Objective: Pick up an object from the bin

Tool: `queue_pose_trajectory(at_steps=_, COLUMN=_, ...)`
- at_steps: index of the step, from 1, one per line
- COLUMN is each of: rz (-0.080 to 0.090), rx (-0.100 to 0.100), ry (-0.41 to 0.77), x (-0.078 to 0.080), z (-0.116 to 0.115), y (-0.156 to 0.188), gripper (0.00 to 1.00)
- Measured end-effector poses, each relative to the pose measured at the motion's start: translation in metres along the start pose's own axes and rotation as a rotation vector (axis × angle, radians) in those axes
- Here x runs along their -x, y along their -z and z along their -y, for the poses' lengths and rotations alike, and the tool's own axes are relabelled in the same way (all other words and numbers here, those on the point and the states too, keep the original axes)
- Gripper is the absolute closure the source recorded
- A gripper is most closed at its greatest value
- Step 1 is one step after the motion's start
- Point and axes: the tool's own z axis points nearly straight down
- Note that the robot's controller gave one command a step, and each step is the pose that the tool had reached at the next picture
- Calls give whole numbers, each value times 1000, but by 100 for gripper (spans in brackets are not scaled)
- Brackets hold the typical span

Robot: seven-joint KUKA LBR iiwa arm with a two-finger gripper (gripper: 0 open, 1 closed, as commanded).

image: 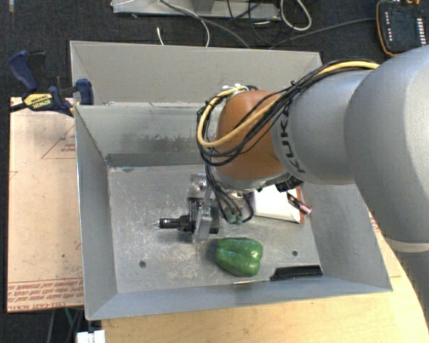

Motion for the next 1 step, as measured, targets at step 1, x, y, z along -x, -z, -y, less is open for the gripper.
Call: queue_pose_trajectory(at_steps=1, rz=11, rx=2, ry=0, x=4, z=-1, y=47, gripper=100)
